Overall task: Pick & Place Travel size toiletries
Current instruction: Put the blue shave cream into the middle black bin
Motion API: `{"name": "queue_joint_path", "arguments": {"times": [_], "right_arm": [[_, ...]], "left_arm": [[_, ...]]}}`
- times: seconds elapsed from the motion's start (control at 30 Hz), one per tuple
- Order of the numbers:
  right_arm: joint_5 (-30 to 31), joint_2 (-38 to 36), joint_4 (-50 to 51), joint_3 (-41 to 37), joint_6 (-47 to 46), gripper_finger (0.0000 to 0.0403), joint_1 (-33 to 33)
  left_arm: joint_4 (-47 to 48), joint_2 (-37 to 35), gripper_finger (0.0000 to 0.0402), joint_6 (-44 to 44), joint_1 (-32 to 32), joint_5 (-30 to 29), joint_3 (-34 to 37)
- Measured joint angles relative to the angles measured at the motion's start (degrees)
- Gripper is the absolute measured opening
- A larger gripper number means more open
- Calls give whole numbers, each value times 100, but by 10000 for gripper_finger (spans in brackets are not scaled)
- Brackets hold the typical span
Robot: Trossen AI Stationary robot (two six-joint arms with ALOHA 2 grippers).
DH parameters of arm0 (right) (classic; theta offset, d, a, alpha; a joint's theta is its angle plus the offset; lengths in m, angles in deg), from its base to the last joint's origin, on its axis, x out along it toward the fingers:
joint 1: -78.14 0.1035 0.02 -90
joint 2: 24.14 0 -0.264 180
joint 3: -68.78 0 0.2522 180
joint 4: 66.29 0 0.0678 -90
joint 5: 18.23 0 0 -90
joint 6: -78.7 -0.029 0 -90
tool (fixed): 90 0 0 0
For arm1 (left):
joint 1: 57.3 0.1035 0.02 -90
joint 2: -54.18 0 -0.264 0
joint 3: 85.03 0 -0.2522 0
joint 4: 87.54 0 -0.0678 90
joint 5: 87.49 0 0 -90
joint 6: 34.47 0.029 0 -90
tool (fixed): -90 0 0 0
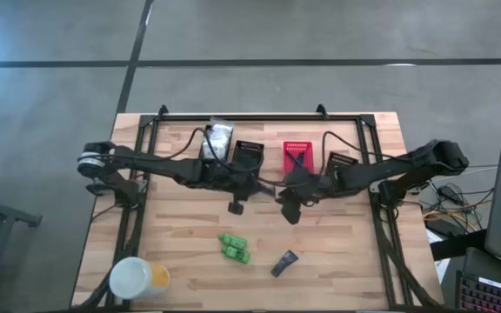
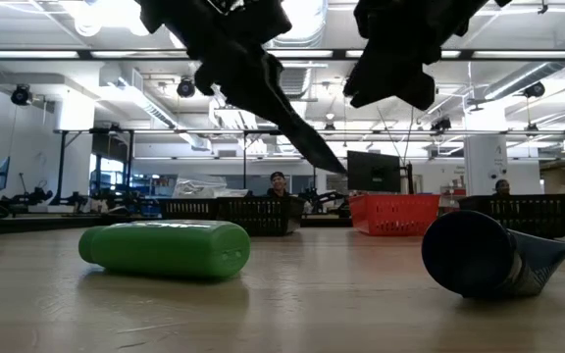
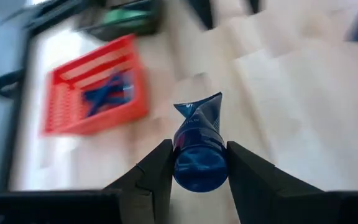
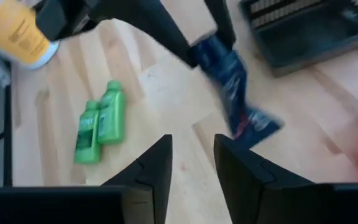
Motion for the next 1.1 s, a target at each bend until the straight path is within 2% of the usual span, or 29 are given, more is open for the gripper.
{"name": "queue_joint_path", "arguments": {"times": [0.23, 0.33, 0.5, 0.9, 1.1], "right_arm": [[1179, -498, 651, 0, -682, 105, 11], [1502, -663, 889, -11, -823, 97, 11], [1713, -731, 965, -51, -838, 83, 9], [1830, -581, 1008, -66, -903, 63, 9], [1827, -526, 1007, -73, -947, 60, 9]], "left_arm": [[46, -386, 131, -1125, 23, -2386, 209], [65, -613, 131, -2000, 94, -2983, 371], [80, -765, 131, -3127, 267, -3115, 672], [49, -523, 131, -4021, 726, -3069, 1100], [-307, -340, 131, -4050, 852, -2983, 1143]]}}
